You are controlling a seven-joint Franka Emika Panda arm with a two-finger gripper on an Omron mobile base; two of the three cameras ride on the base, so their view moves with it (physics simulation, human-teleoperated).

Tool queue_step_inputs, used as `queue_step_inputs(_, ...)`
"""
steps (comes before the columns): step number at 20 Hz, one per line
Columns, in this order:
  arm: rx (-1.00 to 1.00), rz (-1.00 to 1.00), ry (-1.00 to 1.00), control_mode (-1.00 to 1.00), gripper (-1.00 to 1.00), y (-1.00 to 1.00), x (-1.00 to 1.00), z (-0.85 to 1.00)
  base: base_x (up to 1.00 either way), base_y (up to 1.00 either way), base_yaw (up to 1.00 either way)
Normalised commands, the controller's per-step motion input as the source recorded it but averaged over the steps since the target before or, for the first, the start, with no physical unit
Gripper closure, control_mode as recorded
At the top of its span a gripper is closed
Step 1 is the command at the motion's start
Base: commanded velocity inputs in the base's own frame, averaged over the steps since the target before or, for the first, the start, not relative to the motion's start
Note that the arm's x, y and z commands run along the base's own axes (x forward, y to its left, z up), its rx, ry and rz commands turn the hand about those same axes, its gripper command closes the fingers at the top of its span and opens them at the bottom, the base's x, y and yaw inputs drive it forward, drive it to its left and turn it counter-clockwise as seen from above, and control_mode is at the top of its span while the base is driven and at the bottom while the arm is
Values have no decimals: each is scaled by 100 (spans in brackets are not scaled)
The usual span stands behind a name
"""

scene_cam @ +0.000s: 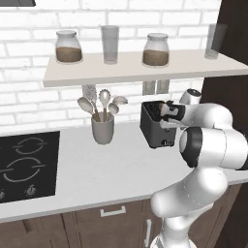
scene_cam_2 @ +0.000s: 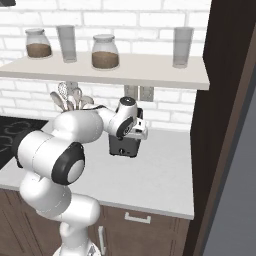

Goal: Start the toaster. Once the lever pops up, take the bread to the plate on the dining counter.

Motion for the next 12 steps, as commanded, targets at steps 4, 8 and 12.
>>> queue_step_inputs(4, 0, 0, 0, -100, -100, 0, 0, -25, 0, 0, 0)
queue_step_inputs(8, 0, 0, 0, -100, -100, 0, 0, -29, 0, 0, 0)
queue_step_inputs(12, 0, 0, 0, -100, -100, 0, 0, -18, 0, 0, 0)
